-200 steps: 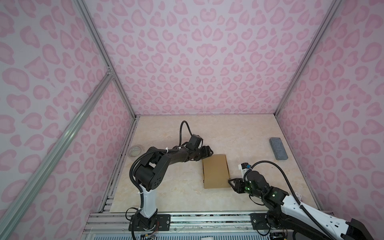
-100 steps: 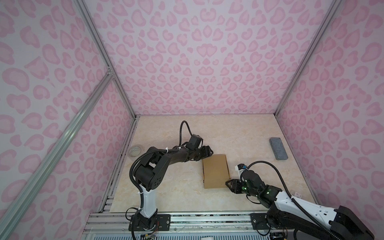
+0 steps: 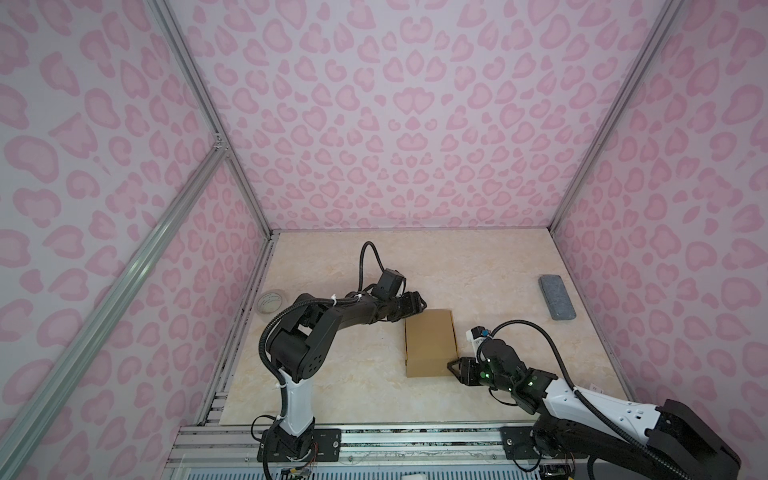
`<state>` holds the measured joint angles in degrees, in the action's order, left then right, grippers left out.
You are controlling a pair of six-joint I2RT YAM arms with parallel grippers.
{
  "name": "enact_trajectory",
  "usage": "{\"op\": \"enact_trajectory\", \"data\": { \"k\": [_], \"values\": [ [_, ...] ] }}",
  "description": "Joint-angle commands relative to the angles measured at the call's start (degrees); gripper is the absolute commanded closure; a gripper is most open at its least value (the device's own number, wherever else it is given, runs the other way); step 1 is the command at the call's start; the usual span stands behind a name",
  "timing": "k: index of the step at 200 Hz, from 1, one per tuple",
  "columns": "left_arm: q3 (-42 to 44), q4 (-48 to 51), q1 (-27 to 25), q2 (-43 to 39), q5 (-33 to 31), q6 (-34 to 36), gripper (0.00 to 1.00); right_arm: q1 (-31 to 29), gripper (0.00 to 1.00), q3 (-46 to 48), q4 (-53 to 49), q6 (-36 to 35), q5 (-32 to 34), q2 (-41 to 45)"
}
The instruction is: Fold the paper box
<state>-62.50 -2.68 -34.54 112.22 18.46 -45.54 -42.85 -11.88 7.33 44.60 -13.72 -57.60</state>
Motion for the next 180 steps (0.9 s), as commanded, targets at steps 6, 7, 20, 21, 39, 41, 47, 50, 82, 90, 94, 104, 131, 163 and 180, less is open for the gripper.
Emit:
{"op": "enact_trajectory", "data": {
  "k": [6, 7, 20, 21, 39, 41, 47, 50, 82, 90, 94, 104, 131, 163, 180],
  "values": [
    [1.79, 25.62, -0.43, 2.56, -0.88, -1.90, 0.22, -0.04, 0.60, 0.00, 3.92, 0.20, -0.56, -0.22],
    [1.82, 25.62, -0.43, 2.52, -0.88, -1.91, 0.22, -0.04, 0.60, 0.01, 3.96, 0.17, -0.54, -0.22],
    [1.83, 25.75, -0.44, 2.55, -0.88, -1.87, 0.22, -0.04, 0.62, 0.13, 4.74, 0.23, -1.13, -0.47],
    [1.84, 25.77, -0.44, 2.56, -0.88, -1.85, 0.22, -0.04, 0.62, 0.12, 4.77, 0.27, -1.18, -0.48],
    [1.77, 25.76, -0.44, 2.65, -0.88, -1.89, 0.22, -0.04, 0.64, -0.05, 5.05, 0.31, -1.49, -0.45],
    [1.77, 25.79, -0.44, 2.58, -0.88, -1.92, 0.22, -0.04, 0.65, -0.07, 5.06, 0.31, -1.53, -0.41],
    [1.72, 25.78, -0.41, 2.65, -0.84, -1.88, 0.22, -0.04, 0.65, -0.10, 5.14, 0.37, -1.73, -0.33],
    [1.76, 25.87, -0.43, 2.63, -0.87, -1.85, 0.22, -0.04, 0.66, -0.16, 5.10, 0.32, -1.83, -0.25],
    [1.68, 25.91, -0.48, 2.65, -0.97, -1.89, 0.22, -0.05, 0.68, -0.95, 3.14, 0.40, -2.53, 1.01],
    [1.68, 25.88, -0.45, 2.60, -0.92, -1.92, 0.22, -0.04, 0.68, -1.08, 2.78, 0.49, -2.72, 1.48],
    [1.61, 25.90, -0.44, 2.68, -1.01, -1.89, 0.22, -0.04, 0.68, -1.05, 2.58, 0.55, -2.74, 1.79],
    [1.49, 25.96, -0.47, 2.74, -1.02, -1.84, 0.22, 0.04, 0.68, -1.19, 2.14, 0.79, -2.76, 2.35],
    [1.42, 26.17, -0.52, 2.82, -1.04, -1.83, 0.22, 0.63, 0.68, -0.76, 2.68, 2.03, -3.62, 2.95],
    [1.33, 26.23, -0.52, 2.81, -1.01, -1.72, 0.22, 2.42, 0.68, -0.79, 2.99, 3.36, -5.99, 2.50],
    [1.33, 26.23, -0.57, 2.81, -1.05, -1.74, 0.22, 4.03, 0.68, -0.68, 3.56, 4.84, -8.59, 2.08]
  ]
}}
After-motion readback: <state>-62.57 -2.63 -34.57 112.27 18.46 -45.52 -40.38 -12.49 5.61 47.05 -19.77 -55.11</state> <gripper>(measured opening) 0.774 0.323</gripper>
